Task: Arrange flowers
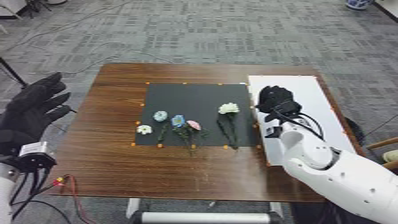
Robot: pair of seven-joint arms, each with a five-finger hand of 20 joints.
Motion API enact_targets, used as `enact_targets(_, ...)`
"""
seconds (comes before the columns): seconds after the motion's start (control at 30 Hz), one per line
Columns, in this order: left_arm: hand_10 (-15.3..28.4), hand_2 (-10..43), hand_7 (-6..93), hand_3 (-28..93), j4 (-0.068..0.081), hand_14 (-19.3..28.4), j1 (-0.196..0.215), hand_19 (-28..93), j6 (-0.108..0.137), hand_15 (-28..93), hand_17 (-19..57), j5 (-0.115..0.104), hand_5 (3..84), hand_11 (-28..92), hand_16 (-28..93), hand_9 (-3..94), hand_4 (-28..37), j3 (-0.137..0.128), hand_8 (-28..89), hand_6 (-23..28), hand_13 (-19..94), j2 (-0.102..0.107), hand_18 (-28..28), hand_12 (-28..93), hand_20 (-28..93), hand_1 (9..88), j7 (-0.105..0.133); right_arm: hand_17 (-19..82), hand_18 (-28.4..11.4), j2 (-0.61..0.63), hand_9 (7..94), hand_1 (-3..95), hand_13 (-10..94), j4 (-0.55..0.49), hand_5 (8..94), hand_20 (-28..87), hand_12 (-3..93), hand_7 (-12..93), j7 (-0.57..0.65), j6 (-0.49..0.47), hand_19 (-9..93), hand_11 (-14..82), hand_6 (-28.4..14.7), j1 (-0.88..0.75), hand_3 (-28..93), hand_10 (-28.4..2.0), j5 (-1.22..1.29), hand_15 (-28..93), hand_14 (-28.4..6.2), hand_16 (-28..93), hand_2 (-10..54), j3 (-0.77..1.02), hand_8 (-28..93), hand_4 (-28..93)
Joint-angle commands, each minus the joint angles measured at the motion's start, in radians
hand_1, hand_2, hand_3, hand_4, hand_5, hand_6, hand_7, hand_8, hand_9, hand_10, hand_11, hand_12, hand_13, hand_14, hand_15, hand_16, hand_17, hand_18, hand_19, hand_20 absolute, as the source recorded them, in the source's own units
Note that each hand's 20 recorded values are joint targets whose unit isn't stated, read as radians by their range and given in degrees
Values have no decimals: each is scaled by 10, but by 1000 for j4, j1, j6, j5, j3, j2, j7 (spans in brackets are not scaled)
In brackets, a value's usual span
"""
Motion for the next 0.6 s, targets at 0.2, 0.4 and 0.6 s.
enact_targets(0.2, 88, -11, 204, 675, 2, 121, -4, 368, -10, 409, -133, 1, 199, 180, -54, 158, -283, 4, -99, 13, 51, -1, 181, 185, 111, 235, -10, 470, -199, -21, 872, 540, 758, -68, 778, 626, 489, 418, -29, -25, 932, 176, 22, -102, 814, -35, -54, 813, -40, 353, -95, 30, -31, -283)
enact_targets(0.4, 89, -13, 202, 677, 1, 120, -6, 368, -8, 410, -133, 2, 199, 181, -53, 158, -283, 3, -98, 14, 51, 1, 181, 186, 111, 235, -11, 468, -197, -35, 872, 541, 757, -68, 776, 625, 486, 421, -33, -25, 932, 175, 24, -115, 811, -35, -61, 813, -41, 356, -95, 28, -31, -283)
enact_targets(0.6, 89, -13, 203, 678, -1, 121, -2, 368, -7, 410, -133, 2, 199, 182, -54, 158, -283, -1, -98, 13, 50, -4, 181, 186, 111, 235, -11, 467, -197, -50, 871, 538, 757, -78, 772, 625, 484, 423, -41, -17, 932, 175, 26, -108, 809, -33, -74, 813, -42, 357, -95, 17, -31, -283)
